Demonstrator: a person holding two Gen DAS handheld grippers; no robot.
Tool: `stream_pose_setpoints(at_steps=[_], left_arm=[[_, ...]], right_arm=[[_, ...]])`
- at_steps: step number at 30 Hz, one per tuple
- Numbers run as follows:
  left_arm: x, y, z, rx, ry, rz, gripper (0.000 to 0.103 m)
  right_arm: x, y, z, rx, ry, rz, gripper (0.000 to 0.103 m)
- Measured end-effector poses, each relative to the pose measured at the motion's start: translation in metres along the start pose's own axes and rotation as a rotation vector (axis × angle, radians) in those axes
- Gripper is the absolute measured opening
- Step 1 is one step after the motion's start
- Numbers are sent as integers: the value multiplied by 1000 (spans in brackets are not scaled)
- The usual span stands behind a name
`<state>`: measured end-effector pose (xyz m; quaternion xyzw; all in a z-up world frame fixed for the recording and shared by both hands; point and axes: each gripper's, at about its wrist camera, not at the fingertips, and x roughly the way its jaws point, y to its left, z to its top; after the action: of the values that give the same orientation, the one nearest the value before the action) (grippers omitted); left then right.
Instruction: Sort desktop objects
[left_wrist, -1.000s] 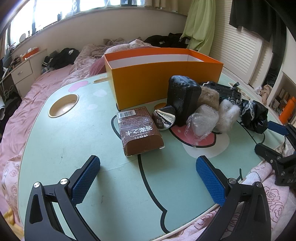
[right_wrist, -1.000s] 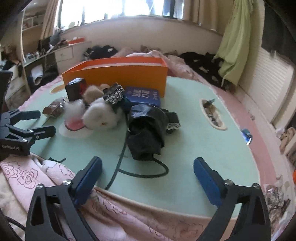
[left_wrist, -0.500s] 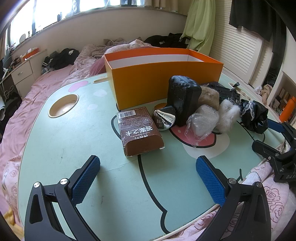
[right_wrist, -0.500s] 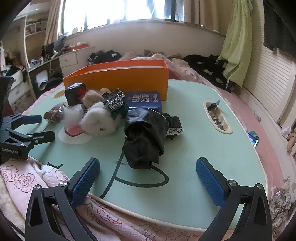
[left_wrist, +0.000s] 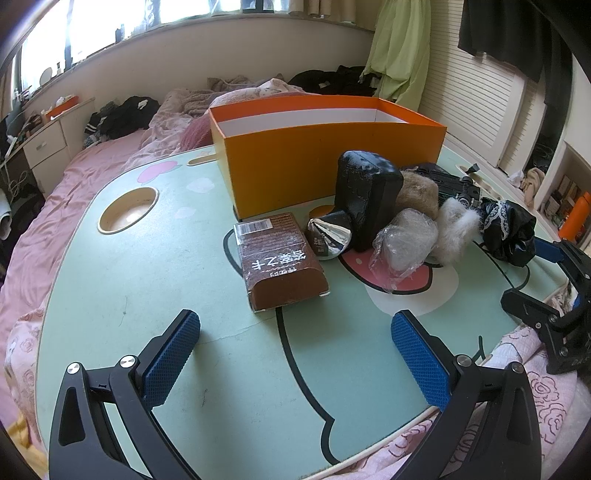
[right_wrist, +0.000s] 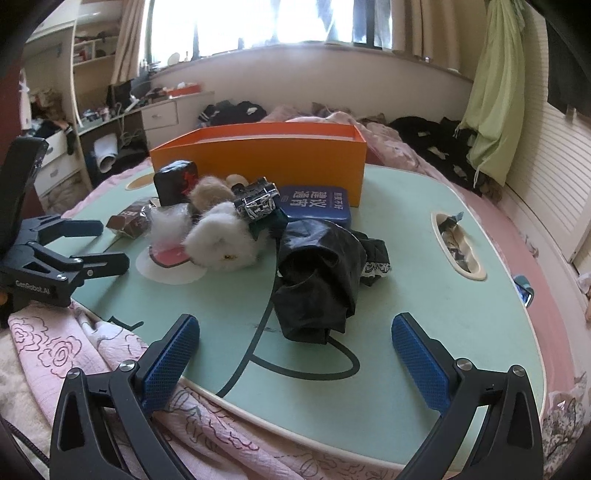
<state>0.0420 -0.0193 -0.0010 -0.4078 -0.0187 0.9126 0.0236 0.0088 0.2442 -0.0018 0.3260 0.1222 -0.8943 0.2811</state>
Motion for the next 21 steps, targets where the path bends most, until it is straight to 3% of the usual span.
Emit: stream_pose_setpoints(at_steps=[4, 7, 10, 15, 21], left_arm=[[-3, -3, 3, 20, 16, 55, 103], [-16, -6, 17, 18, 2, 45, 103], [-37, -9, 42, 0, -65, 35, 103], [-46, -17, 101, -18, -136, 109, 103], [-17, -28, 146, -26, -116, 169, 103]], right_arm=[[0, 1, 0, 1, -2, 1, 103], [0, 1, 0, 1, -2, 1, 103], [0, 1, 0, 2, -3, 2, 103], [0, 1, -1, 1, -3, 1, 103], [0, 2, -1, 1, -3, 2, 103]])
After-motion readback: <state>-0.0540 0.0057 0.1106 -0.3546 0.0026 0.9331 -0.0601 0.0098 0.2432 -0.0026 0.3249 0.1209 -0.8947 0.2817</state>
